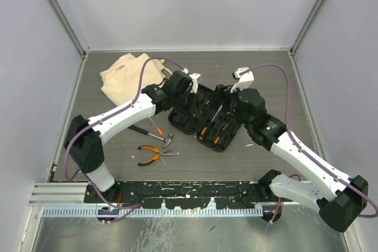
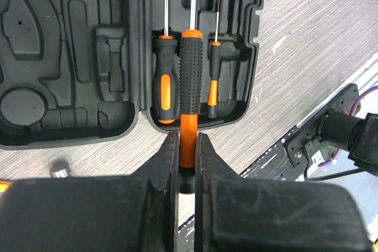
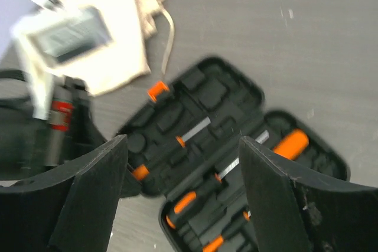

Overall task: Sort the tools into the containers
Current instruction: Pick up the screwdriver from the center of the board, then place the screwdriver in the storage box.

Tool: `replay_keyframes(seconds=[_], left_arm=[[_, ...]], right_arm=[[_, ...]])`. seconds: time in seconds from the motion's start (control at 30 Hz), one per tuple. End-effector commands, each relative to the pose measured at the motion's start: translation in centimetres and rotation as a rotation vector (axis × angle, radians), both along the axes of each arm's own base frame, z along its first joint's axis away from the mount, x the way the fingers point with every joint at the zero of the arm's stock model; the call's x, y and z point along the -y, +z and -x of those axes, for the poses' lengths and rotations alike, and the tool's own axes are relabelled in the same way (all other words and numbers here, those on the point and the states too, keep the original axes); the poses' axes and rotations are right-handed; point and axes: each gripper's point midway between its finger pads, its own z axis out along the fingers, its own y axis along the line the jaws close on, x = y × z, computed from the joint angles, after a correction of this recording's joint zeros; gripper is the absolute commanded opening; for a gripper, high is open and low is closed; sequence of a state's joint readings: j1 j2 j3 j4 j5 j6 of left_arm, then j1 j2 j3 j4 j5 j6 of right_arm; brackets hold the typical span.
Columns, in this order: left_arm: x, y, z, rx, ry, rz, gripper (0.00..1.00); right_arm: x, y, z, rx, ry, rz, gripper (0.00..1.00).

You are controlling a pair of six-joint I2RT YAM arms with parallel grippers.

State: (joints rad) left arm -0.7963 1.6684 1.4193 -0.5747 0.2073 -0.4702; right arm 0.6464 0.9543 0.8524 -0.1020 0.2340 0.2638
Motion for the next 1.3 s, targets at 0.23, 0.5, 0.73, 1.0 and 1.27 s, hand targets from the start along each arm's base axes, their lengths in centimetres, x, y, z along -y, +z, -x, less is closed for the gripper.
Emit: replay_keyframes(seconds=[0.23,0.5,0.73,1.0,1.27], left_arm=[[1.4,2.3,-1.7,0.07,0.098,0.091,0.0],[6.5,-0.9,2.0,0.074,0.042,0.092,0.0],[9.7,-4.7,5.8,0.074,-0.054,0.089,0.0],[10.6,-6.5,5.2,0.068,-0.034,0.078,0.0],[11.6,-7.7,5.0,0.056,-0.055,0.072,0.0]], right_arm=[[10.1,-9.0,-1.1,-0.472,-0.448,-0.288,0.81],[14.0,-12.3,0.5,-0.569,-0.522,-0.438,0.81],[15.5,-12.4,1.6,-0.545,-0.582,-0.501,0.81],[15.4,-12.4,1.6,-0.554,-0.566,-0.496,0.81],[14.9,-13.1,1.9,-0.576,-0.548,-0.498,0.81]])
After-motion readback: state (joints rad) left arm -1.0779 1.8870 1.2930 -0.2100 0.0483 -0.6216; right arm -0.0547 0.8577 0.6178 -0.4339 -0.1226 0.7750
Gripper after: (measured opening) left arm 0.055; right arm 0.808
